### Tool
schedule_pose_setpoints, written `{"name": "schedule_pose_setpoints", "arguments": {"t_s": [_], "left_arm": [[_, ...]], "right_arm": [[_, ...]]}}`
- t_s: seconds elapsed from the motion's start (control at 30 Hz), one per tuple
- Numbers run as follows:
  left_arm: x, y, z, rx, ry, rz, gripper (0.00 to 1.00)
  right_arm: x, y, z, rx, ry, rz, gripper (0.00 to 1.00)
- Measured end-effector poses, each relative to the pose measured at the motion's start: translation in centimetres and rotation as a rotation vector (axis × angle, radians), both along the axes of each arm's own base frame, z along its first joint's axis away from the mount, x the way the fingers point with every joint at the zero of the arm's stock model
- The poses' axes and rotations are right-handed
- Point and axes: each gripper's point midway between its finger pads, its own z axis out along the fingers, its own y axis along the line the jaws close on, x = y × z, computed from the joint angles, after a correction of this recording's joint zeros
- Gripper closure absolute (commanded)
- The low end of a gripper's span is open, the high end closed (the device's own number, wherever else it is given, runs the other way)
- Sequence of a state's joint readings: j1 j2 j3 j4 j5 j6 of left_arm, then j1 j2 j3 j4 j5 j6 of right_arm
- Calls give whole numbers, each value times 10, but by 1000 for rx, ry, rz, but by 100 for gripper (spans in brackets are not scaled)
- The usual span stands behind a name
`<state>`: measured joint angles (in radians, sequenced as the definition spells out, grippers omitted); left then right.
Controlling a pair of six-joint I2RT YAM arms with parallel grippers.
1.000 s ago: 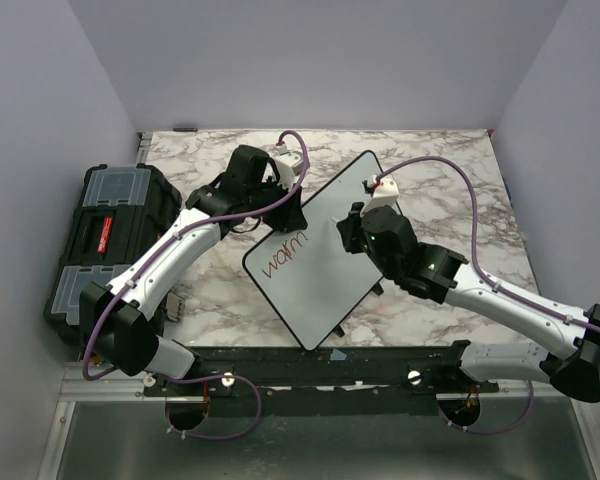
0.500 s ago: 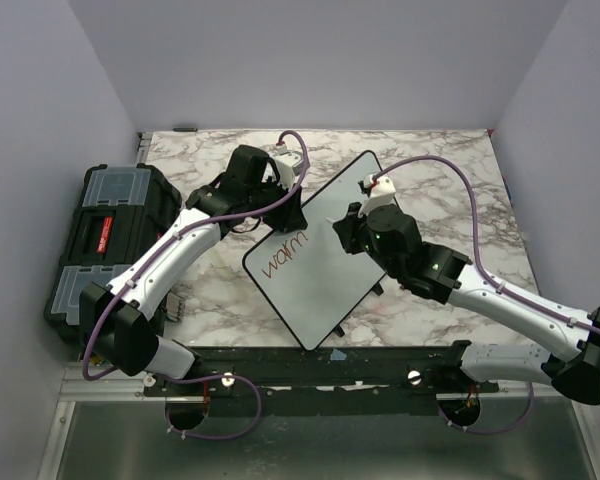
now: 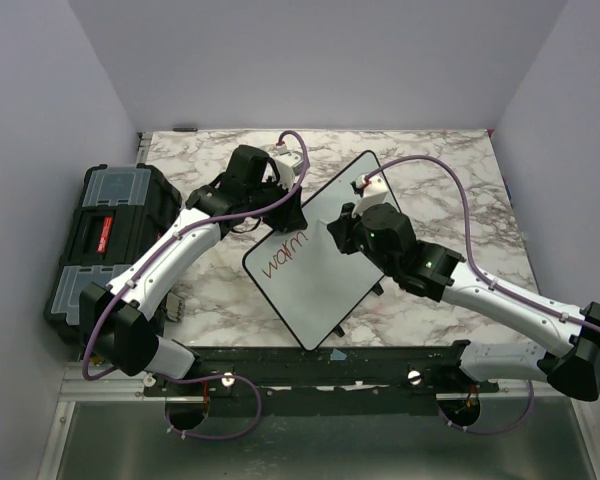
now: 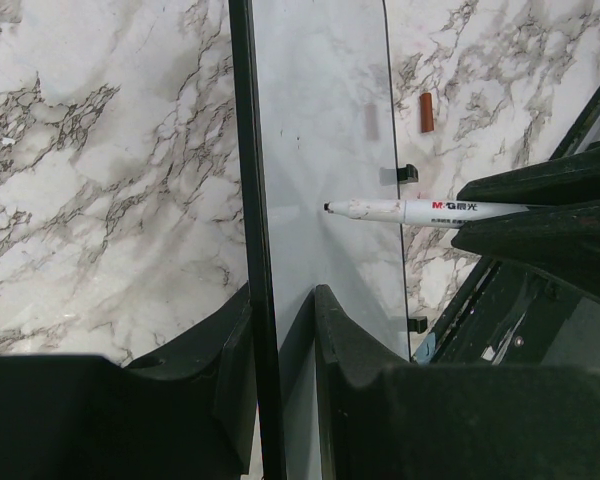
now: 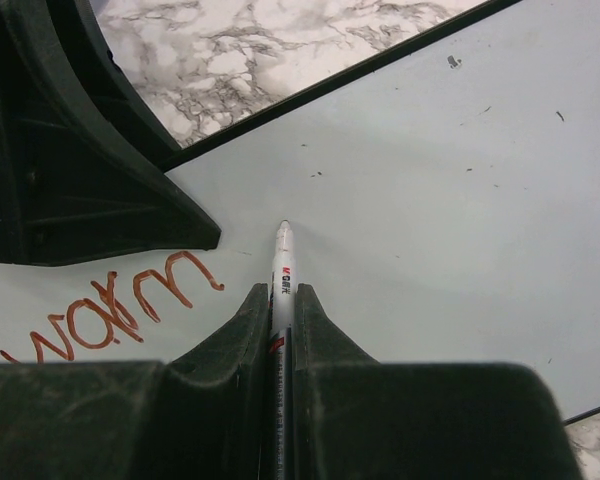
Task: Write a sentence on the whiteboard
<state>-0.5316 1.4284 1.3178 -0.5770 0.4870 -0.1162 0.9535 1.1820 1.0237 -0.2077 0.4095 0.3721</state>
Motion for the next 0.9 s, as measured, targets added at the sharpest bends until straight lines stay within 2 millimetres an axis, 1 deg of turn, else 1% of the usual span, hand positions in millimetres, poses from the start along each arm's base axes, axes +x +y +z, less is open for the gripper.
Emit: {"name": "schedule_pose_setpoints", "arguments": {"t_s": [0.33, 0.57, 0.9], "left_arm": [[0, 0, 0, 1, 0, 0, 100], [0, 0, 0, 1, 0, 1, 100], [0, 1, -1, 5, 1, 4, 100]], "right_arm": [[3, 5, -2, -5, -3, 5, 99], [6, 9, 3, 7, -12, 5, 99], [6, 12, 2, 4, -11, 21, 99]]}}
